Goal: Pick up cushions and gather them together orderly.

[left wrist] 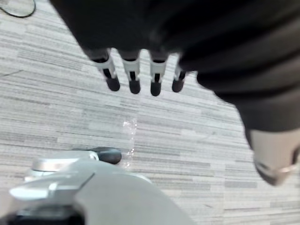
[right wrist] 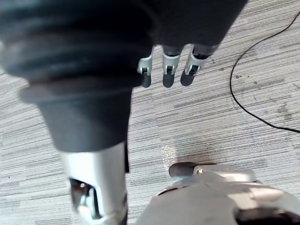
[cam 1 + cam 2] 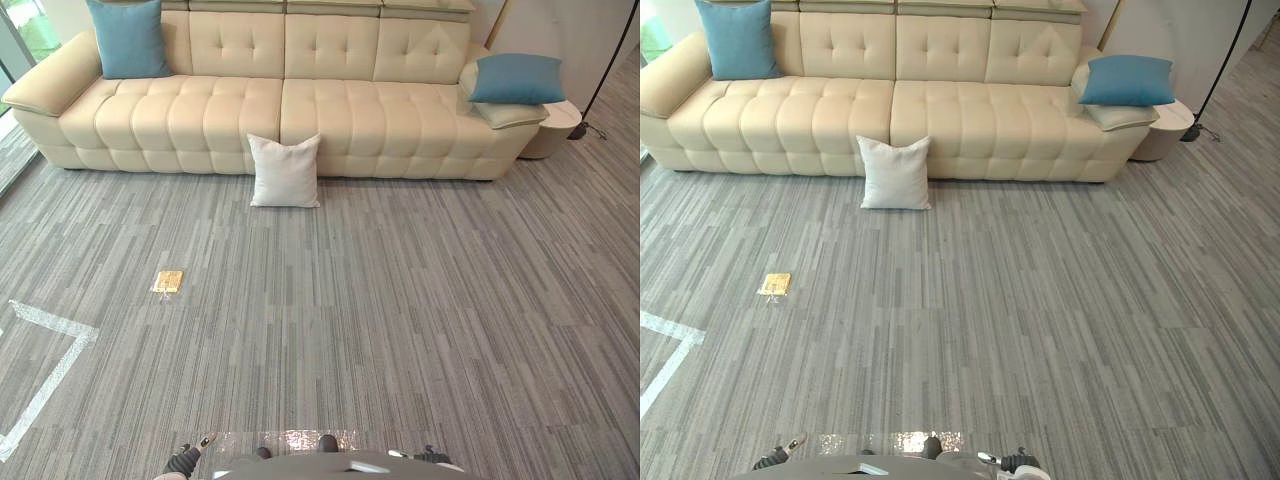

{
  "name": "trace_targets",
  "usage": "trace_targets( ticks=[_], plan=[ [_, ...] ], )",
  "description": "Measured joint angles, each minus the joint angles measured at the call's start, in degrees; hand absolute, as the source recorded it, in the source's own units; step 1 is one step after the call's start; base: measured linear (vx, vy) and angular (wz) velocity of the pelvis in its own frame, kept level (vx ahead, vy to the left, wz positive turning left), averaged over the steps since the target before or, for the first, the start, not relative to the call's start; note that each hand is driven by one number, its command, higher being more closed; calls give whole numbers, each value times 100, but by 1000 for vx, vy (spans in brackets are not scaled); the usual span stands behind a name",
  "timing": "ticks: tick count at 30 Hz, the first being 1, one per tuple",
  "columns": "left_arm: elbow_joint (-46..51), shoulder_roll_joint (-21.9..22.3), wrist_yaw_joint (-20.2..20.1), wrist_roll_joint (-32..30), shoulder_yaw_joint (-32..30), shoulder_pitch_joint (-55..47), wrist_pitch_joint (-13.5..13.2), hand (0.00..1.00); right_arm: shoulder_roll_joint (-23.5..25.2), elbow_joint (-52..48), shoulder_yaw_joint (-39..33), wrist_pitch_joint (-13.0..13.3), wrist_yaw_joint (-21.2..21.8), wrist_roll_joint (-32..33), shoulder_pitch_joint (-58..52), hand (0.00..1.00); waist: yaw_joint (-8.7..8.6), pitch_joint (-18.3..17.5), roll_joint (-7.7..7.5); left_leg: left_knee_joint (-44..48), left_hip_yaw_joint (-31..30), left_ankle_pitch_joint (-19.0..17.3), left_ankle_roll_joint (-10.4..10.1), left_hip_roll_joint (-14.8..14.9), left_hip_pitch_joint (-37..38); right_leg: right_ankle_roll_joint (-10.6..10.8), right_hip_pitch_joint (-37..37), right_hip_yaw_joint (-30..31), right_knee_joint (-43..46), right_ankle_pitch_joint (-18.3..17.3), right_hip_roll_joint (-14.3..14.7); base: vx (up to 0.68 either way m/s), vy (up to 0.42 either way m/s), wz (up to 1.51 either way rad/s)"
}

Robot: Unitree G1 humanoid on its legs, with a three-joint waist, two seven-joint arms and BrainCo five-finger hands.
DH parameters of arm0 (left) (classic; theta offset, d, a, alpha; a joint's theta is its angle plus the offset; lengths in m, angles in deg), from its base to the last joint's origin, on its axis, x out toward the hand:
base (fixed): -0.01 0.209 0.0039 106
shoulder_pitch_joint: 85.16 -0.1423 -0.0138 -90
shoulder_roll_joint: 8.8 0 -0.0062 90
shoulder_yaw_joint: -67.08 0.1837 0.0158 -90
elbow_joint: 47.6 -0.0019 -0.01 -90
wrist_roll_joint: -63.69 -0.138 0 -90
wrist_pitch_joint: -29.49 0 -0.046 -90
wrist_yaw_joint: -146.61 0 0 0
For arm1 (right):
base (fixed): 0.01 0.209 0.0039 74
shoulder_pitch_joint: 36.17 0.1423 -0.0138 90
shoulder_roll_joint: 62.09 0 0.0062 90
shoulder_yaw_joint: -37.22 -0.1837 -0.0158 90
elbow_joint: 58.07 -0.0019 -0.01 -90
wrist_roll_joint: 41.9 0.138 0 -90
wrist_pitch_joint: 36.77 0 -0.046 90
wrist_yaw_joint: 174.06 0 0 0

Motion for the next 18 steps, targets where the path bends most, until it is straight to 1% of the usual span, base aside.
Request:
trace_targets(
  ticks=[7, 11, 13, 18],
  plan=[
    [-96, -13, -15, -11, 26, 54, 0, 0, -2, 0, 2, 1, 1, 6, -5, 0, -7, -14, 9, -80, -140, 49, 41, -45, -85, 82, -50, -146, 0, -60, -48, -27, 5, 10],
    [-97, -24, -14, -14, 64, 56, 1, 0, -3, 0, 13, 1, 0, 13, -10, 0, -8, -36, 6, -78, -157, 50, 51, -58, -129, 84, -82, -158, 0, -61, -63, -3, 3, 1],
    [-97, -63, -16, -14, 226, 73, 1, 0, -4, 0, 14, 1, 0, 15, -9, 0, -9, -35, 6, -53, -158, 50, 51, -59, -127, 70, -86, -160, 1, -51, -64, 0, 0, 0],
    [-100, -74, -16, -15, 261, 85, 1, 0, -15, 0, 71, 3, -2, 57, -4, 0, -16, -36, 6, -51, -155, 51, 50, -59, -81, 68, -76, -160, 34, -47, -63, 0, 0, 0]
  ],
)
